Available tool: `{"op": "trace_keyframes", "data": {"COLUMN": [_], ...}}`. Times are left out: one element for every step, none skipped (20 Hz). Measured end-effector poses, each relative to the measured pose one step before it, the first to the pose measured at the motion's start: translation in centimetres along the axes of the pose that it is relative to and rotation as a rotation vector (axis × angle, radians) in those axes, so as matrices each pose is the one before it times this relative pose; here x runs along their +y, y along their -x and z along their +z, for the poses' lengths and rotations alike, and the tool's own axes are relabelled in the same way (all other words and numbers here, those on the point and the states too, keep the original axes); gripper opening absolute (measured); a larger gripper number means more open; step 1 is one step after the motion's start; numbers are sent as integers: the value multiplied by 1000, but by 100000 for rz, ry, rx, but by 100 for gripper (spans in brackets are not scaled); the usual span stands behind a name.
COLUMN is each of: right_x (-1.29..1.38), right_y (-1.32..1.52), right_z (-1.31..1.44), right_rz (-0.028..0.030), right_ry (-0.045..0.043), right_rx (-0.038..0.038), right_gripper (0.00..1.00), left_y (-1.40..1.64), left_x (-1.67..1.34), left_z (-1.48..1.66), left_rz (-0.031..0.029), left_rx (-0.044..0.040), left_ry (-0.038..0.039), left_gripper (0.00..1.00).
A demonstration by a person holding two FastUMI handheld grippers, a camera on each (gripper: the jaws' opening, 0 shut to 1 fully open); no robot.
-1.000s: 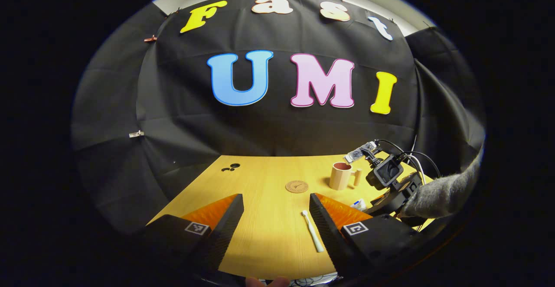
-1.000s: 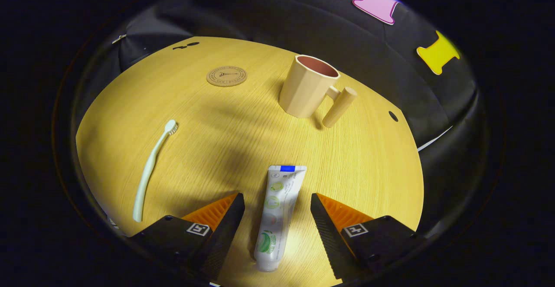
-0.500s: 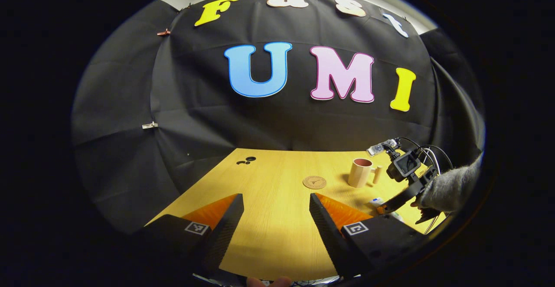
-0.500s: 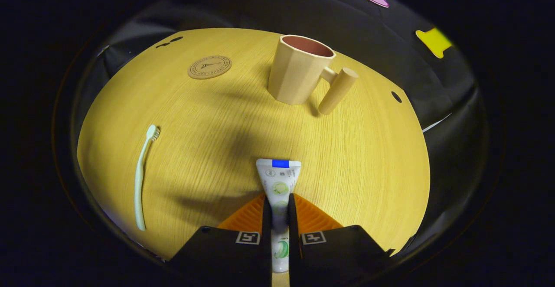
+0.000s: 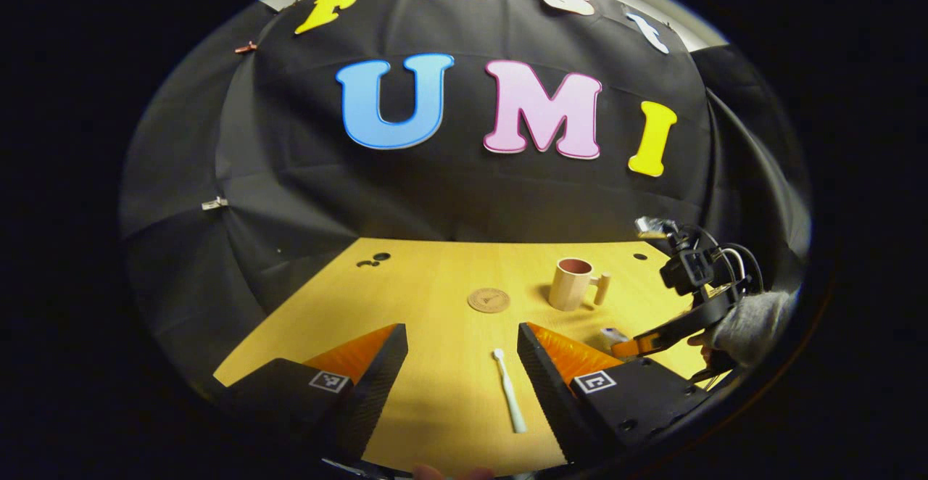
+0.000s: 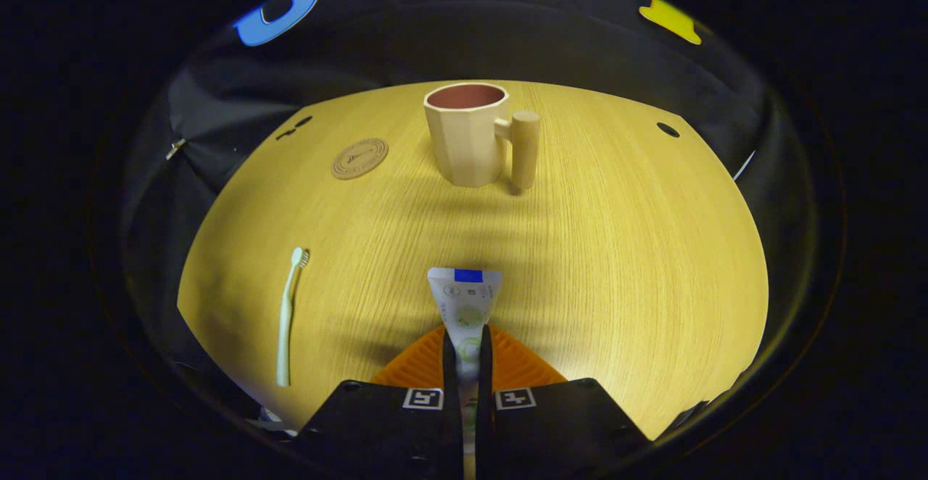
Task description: Put the toothbrush and toothpaste on the desktop into the cup, then pick up the cup and place it on the coaster on the desktop.
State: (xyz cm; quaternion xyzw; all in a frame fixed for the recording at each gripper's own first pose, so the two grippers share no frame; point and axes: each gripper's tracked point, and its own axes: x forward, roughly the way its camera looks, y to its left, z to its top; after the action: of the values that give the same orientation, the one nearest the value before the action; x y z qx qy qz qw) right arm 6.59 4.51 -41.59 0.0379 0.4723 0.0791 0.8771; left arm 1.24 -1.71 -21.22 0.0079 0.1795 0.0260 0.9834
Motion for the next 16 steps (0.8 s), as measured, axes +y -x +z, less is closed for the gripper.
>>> {"op": "trace_keyframes", "data": {"right_x": [6,-184,-343,-516,-373,-463,-443,-599,-809,-1021,-926,-679,-167,-544,-964,-399], "right_y": [1013,1076,821,947,731,708,572,472,319,257,315,234,-159,20,313,93], "right_z": [304,408,369,333,348,358,121,156,-14,-115,-225,-222,-164,-236,-230,-266], "right_rz": [2236,1447,796,285,614,654,796,383,-341,-1186,-1053,-485,47,122,-304,-75], "right_ry": [-1162,-751,-80,-198,-497,-1128,-1209,-483,1139,1905,1076,-363,-1160,-885,-62,386], "right_rx": [-2405,-2393,-2106,-1975,-1627,-1500,-1283,-1483,-949,-620,-392,-533,-354,-169,-351,186], "right_gripper": [11,11,11,11,11,11,11,11,11,11,11,11,11,11,11,11], "left_y": [-819,-874,-975,-1046,-969,-835,-964,-973,-802,-838,-785,-764,-628,-638,-725,-802], "left_x": [-665,-620,-558,-565,-599,-548,-312,-106,-89,-213,-260,-174,-137,-91,-75,-61], "left_z": [-241,-441,-362,-629,-466,-782,-658,-956,-694,-929,-767,-817,-674,-616,-454,-950], "left_rz": [-871,-636,-239,-326,-1009,-894,-15,421,953,675,181,442,219,817,685,1238], "left_rx": [1966,1842,2256,1872,2186,1879,2208,2359,2125,2569,2532,2294,2466,1864,2183,3459], "left_ry": [173,-552,-1625,-1818,-1591,-1231,-1317,-1119,-939,-1158,-937,-574,-189,-471,-410,379], "left_gripper": [96,96,96,96,96,96,96,96,97,96,96,97,97,97,97,96]}}
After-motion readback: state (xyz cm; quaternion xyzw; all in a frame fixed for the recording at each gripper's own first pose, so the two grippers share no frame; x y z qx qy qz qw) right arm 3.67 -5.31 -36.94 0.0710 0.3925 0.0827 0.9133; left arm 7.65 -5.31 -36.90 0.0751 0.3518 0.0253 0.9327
